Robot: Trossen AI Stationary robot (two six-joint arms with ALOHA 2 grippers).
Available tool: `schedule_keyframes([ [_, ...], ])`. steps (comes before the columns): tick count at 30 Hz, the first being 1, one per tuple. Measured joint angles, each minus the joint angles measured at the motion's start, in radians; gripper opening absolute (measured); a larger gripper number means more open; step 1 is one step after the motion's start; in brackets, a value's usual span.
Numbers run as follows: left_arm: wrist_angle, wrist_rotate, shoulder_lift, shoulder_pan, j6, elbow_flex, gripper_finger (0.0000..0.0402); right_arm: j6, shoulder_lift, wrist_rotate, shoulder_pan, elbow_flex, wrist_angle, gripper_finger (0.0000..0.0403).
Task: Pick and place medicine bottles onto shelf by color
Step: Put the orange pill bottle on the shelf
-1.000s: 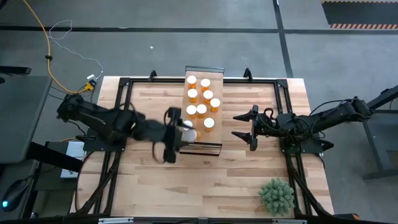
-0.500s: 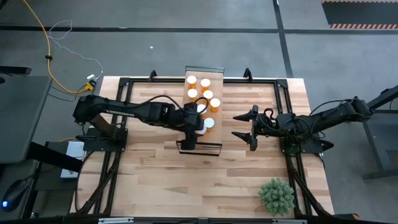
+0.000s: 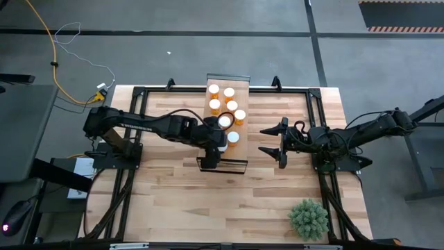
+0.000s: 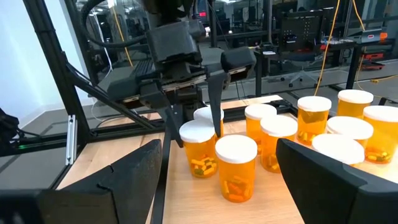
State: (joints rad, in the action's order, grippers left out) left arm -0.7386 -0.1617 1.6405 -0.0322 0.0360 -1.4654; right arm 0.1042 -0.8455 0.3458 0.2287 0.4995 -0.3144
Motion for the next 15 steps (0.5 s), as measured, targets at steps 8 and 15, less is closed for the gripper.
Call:
schedule_keyframes([
  [8, 0.002, -0.007, 0.000, 0.000, 0.000, 0.000, 0.0240, 0.000, 0.000, 0.000, 0.000, 0.000, -0.001, 0.0307],
  [15, 0.005, -0.012, 0.000, 0.000, 0.001, -0.001, 0.0280, 0.000, 0.000, 0.000, 0.000, 0.000, -0.002, 0.0307],
])
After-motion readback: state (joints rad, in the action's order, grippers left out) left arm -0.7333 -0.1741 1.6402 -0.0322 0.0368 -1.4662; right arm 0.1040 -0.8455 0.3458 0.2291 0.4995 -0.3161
